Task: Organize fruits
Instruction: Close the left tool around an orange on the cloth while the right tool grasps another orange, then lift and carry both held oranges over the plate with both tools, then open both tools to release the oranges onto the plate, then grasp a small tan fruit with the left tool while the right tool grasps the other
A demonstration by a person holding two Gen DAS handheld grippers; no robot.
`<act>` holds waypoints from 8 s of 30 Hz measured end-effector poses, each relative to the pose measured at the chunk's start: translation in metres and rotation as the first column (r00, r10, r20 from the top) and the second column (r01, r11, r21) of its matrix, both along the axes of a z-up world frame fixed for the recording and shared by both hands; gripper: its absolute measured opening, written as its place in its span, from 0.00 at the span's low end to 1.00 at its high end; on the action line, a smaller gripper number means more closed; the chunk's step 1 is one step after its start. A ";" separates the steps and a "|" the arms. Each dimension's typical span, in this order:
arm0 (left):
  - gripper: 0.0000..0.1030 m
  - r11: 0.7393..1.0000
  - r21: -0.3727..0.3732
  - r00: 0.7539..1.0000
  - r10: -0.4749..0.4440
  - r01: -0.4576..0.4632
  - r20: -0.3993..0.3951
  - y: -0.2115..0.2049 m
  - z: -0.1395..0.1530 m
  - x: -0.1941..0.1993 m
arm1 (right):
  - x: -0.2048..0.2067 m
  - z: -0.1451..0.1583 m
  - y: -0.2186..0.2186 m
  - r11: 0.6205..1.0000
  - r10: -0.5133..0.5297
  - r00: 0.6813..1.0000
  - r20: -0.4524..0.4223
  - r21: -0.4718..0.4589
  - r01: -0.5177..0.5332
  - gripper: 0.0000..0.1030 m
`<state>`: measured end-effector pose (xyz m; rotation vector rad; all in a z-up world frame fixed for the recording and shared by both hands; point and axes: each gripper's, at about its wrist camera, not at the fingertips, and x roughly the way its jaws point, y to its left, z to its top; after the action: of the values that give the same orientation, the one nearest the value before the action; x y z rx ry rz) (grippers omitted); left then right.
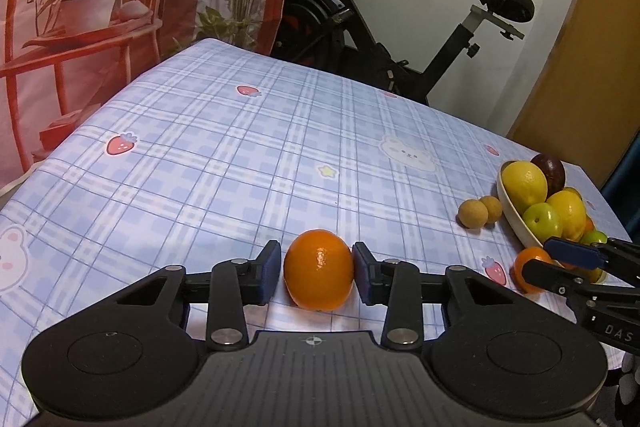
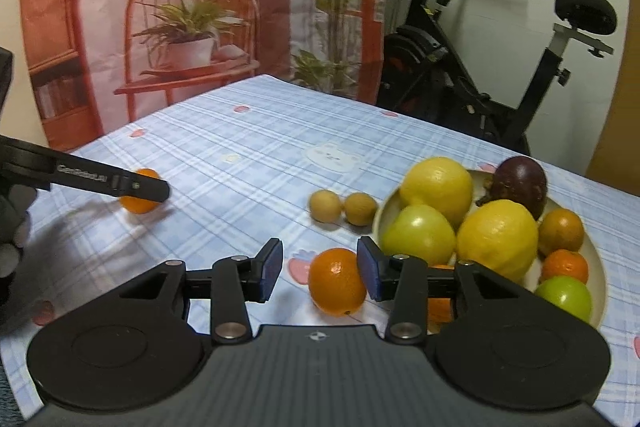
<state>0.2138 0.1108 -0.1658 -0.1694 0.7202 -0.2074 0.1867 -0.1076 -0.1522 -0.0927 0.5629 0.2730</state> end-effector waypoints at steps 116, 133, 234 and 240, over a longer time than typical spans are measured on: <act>0.37 0.939 0.180 0.938 -0.319 0.294 0.132 -0.218 0.057 0.040 | -0.008 0.000 -0.150 0.925 -0.279 0.950 0.142 0.306 0.226 0.36; 0.37 0.913 0.231 0.931 -0.360 0.336 0.069 -0.247 0.040 0.062 | -0.002 -0.007 -0.150 0.926 -0.294 0.950 0.107 0.278 0.256 0.36; 0.29 0.991 0.004 0.987 -0.132 0.132 0.095 -0.095 0.017 0.040 | 0.074 0.021 -0.002 0.965 0.171 0.975 -0.140 -0.175 -0.195 0.23; 0.29 0.993 -0.031 0.990 -0.107 0.110 0.097 -0.087 0.017 0.036 | 0.086 0.009 0.014 0.935 0.204 0.961 -0.186 -0.255 -0.248 0.23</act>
<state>0.2500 0.0236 -0.1489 -0.1536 0.6313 -0.3303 0.2727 -0.0941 -0.1430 -0.4124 0.7464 0.4284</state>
